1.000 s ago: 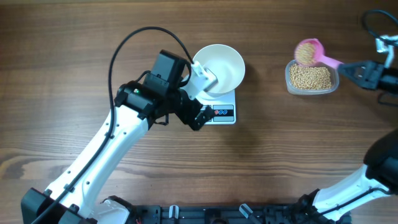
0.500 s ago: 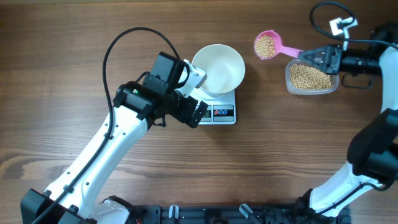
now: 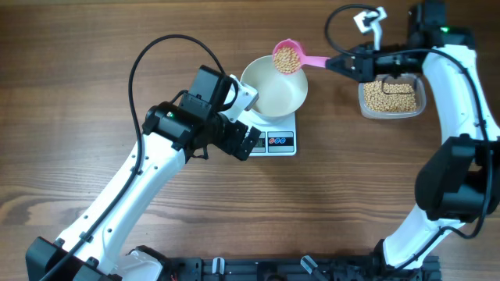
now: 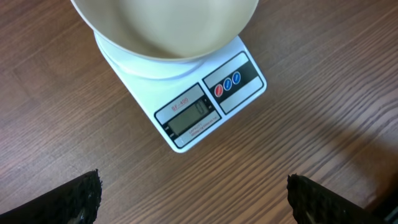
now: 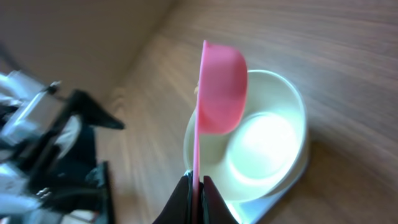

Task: Scoop item into bowl and weigh 150g on scale
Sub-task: 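Carry the scoop over the white bowl and tip soybeans in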

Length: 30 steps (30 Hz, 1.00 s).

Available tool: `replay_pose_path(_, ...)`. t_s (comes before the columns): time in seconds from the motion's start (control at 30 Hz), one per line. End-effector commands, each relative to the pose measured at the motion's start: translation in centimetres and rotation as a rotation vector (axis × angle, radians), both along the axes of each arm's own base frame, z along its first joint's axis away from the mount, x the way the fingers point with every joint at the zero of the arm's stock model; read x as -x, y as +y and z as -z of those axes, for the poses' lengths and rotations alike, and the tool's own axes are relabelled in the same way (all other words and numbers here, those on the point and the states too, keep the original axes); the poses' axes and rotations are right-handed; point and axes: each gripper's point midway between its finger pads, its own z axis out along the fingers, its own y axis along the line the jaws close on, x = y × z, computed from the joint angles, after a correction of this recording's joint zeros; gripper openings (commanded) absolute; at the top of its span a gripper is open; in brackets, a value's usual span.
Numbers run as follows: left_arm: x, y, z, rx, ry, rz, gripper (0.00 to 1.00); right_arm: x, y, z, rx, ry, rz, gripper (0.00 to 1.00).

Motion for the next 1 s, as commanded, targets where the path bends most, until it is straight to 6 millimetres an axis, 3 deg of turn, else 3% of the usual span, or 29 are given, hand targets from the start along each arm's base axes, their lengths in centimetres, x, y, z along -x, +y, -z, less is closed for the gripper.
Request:
replay_pose_path(0.0,-0.3,0.1,-1.2,0.016,-0.032,-0.014,1.00,-0.4,0.5,-0.4,0.130,0.026,0.085,0.04)
replay_pose_path(0.4,-0.3,0.1,-1.2,0.016,-0.032,-0.014,1.00,0.9,3.7,1.2,0.453,-0.029,0.086,0.04)
replay_pose_path(0.83,-0.3,0.1,-1.2,0.016,-0.032,-0.014,1.00,1.6,2.7,-1.2,0.544,-0.094,0.155,0.04)
replay_pose_path(0.97,-0.3,0.1,-1.2,0.016,-0.032,-0.015,1.00,2.4,3.2,-1.0,0.656,-0.131,0.150,0.04)
